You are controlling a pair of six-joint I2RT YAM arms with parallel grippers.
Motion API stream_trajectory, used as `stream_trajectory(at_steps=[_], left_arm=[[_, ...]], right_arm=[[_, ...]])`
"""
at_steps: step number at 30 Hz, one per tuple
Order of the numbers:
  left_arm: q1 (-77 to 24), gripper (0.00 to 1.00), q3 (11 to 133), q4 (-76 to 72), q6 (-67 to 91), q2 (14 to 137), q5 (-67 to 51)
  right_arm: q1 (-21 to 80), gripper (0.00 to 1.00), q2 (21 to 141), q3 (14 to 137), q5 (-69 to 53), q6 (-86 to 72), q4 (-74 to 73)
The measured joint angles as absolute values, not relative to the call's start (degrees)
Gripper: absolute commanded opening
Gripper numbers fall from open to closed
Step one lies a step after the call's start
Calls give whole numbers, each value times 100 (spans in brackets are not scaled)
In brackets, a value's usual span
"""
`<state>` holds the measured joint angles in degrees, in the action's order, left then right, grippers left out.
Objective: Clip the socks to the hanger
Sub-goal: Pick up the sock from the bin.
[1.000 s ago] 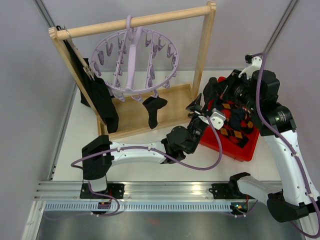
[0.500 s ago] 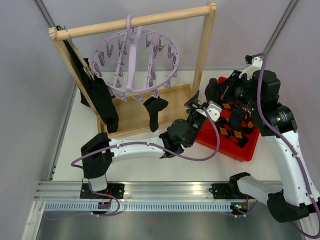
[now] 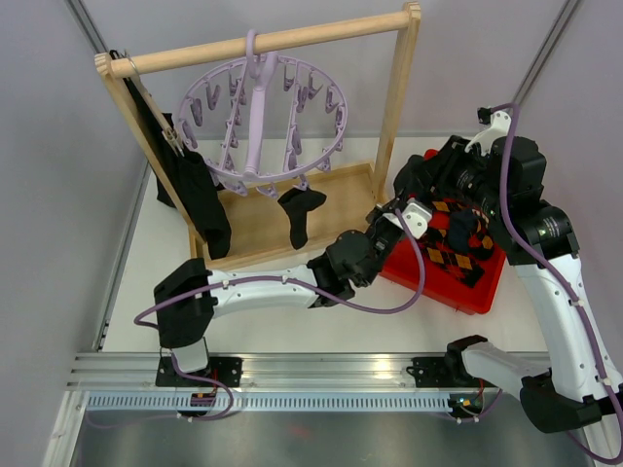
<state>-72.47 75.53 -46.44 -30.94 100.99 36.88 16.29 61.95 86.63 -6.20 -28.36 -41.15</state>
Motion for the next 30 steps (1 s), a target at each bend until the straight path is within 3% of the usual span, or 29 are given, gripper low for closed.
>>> stream_trajectory(at_steps=[2,5,13,18,24,30], left_arm=[[-7234,2,7474,-4488,-2967,9966,3627],[-7194,2,7262,-4077,-2652,9570,3457],[-6504,2,6486,-2405,-961,7557,2335],[-6169,2,6377,-1621,-110,6563,1671],[-6025,2,6567,-633,582,6228,958],[-5763,2,6984,180,1212,6226,408]], right_arm=[[1629,55,6191,8663,-609,-2781,-4110],[1629,64,6182,8663,-528,-2668,-4073],[1629,65,6027,8527,-246,-2252,-3597],[1629,64,5673,7684,-757,-1896,-2703],[1774,64,5297,6587,-1723,-1549,-1649],[2515,64,4864,6025,-1831,-947,-967]])
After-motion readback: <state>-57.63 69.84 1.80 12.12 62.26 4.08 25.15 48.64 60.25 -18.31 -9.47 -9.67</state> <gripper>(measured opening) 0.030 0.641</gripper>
